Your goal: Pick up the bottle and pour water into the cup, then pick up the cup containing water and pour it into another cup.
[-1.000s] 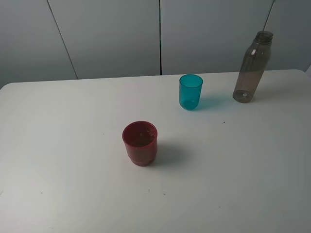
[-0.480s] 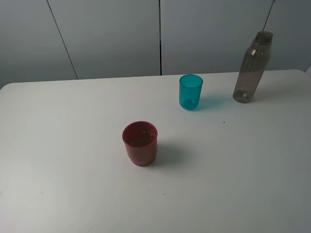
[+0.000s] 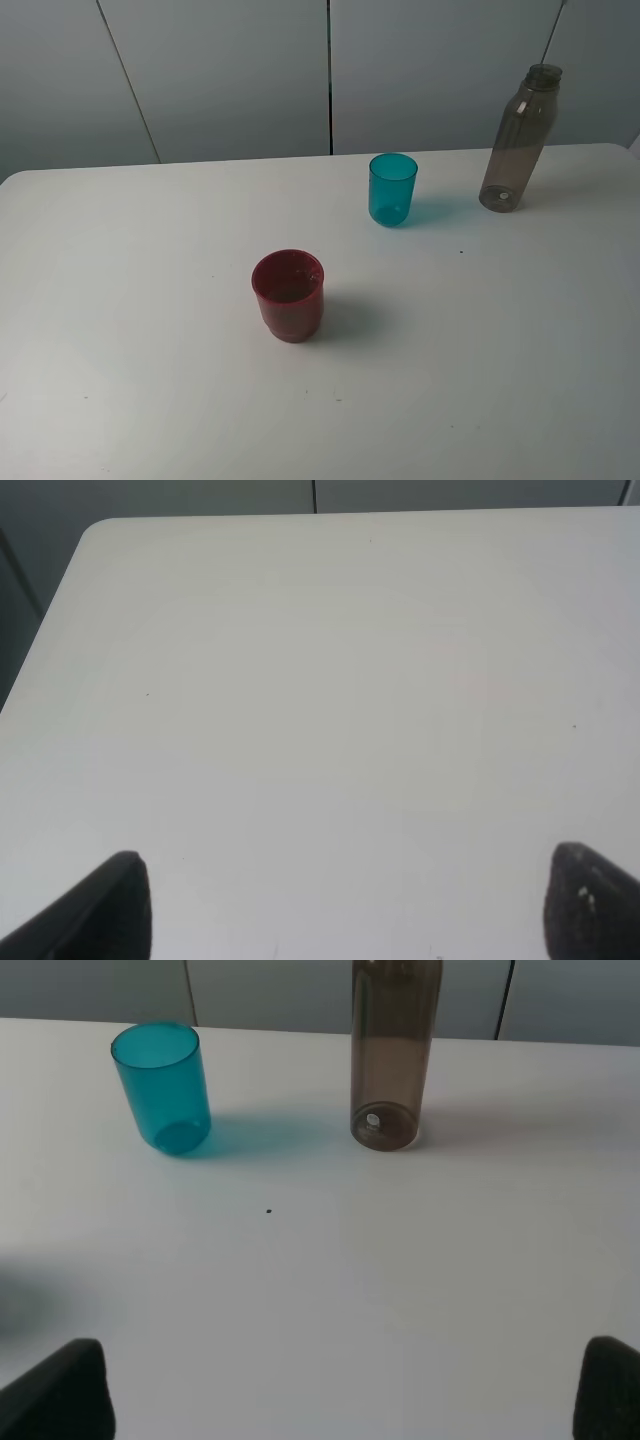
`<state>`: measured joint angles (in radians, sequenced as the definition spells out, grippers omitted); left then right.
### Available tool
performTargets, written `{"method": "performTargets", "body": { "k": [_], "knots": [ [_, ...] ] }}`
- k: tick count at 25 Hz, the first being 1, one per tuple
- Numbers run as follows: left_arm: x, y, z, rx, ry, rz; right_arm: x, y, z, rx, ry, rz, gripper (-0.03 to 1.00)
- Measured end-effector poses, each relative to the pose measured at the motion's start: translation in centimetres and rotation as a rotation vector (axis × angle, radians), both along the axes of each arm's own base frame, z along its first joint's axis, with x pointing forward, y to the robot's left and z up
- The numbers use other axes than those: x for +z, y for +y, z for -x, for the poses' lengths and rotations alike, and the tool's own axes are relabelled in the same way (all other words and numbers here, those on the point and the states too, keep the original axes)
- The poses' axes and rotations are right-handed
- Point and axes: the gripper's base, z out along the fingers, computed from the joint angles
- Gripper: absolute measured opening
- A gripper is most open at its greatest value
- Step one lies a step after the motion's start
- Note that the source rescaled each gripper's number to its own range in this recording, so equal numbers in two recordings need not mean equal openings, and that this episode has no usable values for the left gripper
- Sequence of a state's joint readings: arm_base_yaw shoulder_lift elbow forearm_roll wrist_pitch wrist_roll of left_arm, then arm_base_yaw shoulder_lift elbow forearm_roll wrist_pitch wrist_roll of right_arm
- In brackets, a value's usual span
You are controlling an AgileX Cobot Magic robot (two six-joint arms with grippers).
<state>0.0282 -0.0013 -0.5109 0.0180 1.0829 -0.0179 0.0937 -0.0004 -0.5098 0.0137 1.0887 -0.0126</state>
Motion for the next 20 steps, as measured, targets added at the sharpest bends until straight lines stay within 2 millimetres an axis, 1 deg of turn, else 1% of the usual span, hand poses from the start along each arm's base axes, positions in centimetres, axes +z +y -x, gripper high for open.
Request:
{"method": "performTargets", "body": {
  "k": [20],
  "knots": [
    [0.0, 0.0, 0.0, 0.001, 0.0, 0.002, 0.0, 0.0, 0.0, 0.003, 0.0, -0.003, 0.99]
  ]
}}
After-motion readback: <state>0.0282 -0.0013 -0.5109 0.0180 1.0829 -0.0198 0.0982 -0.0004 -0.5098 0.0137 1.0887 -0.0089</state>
